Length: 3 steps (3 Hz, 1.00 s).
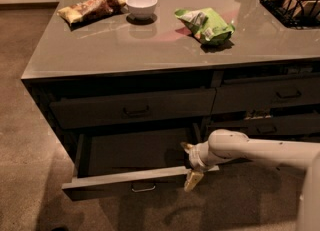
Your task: Close middle drawer
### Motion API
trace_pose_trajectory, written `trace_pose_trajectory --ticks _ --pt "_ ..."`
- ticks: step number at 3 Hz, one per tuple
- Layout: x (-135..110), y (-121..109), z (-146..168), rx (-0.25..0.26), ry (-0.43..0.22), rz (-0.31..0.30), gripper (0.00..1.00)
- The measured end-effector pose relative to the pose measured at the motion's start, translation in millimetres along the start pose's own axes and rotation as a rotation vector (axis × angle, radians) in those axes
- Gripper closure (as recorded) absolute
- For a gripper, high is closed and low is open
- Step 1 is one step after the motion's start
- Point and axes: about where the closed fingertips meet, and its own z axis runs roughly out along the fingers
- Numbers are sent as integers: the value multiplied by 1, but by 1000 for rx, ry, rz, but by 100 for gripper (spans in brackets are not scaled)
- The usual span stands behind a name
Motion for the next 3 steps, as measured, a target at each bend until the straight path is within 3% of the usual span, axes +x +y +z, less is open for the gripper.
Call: trace_pose_trajectory --ticks 1,2,3 --pt "-16 -2 -35 39 -46 -7 0" --pt "-37 33 -69 26 -133 7 16" --pt "-41 92 -86 -20 -215 69 39"
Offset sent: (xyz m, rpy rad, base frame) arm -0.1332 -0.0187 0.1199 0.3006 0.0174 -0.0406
